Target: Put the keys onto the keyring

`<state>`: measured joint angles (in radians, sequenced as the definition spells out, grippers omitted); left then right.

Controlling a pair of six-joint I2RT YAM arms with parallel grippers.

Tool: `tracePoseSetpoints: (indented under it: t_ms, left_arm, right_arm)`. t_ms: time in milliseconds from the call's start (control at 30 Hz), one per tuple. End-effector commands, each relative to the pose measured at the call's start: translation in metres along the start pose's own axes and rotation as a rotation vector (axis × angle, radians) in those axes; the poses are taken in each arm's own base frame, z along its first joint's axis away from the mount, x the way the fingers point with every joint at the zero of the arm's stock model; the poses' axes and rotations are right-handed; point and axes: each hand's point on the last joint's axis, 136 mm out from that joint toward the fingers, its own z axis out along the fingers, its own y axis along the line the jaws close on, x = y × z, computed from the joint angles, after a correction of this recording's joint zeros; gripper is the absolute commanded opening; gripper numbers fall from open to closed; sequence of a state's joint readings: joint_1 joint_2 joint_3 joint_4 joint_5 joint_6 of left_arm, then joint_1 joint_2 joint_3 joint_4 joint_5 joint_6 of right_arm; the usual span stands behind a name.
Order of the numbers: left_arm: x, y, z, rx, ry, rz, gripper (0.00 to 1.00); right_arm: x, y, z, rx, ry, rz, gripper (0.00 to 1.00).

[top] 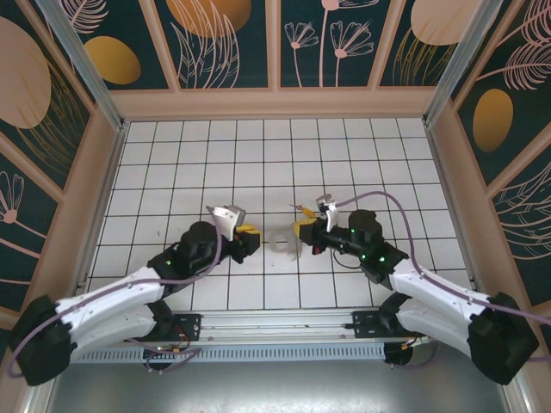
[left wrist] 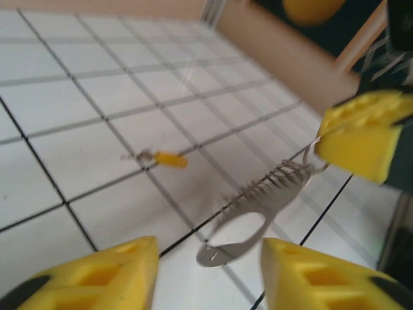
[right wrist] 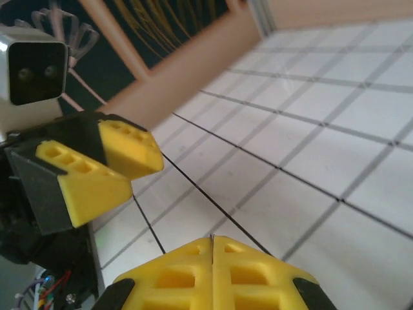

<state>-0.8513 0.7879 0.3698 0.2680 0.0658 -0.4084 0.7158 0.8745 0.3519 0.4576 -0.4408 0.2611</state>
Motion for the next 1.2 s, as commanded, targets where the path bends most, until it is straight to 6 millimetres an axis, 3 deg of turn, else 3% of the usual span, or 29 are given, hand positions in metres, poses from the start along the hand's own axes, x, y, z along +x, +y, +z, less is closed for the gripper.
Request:
tracePoseSetpoints:
  t_ms: [0, 133, 233, 400, 533, 767, 1167]
  left_arm:
    - [-0.023, -0.011, -0.019, 0.036, -0.113, 0.075, 0.58]
    - [-0.037, -0.033, -0.037, 0.159, -0.225, 0.125, 0.69]
    - [-0.04, -0.052, -0.043, 0.257, -0.235, 0.18, 0.71]
    - [-0.051, -0.089, -0.053, 0.432, -0.234, 0.265, 0.65]
    - [-0.059, -0.107, -0.059, 0.518, -0.237, 0.308, 0.6]
    - [-0.077, -0.135, -0.071, 0.65, -0.275, 0.341, 0.52]
    - [-0.072, -0.141, -0.053, 0.65, -0.219, 0.375, 0.38]
  right_arm:
    - [-0.029, 0.041, -0.007, -0.163, -0.111, -0.246, 0.0]
    - [-0.041, 0.071, -0.014, -0.303, -0.139, -0.338, 0.0]
    - [-0.051, 0.09, -0.019, -0.389, -0.163, -0.398, 0.0]
    - [-0.067, 0.117, -0.029, -0.513, -0.206, -0.472, 0.0]
    - [-0.076, 0.133, -0.036, -0.596, -0.249, -0.492, 0.0]
    - [-0.081, 0.142, -0.037, -0.664, -0.269, -0.498, 0.0]
    - [-0.082, 0.142, -0.032, -0.691, -0.283, -0.484, 0.0]
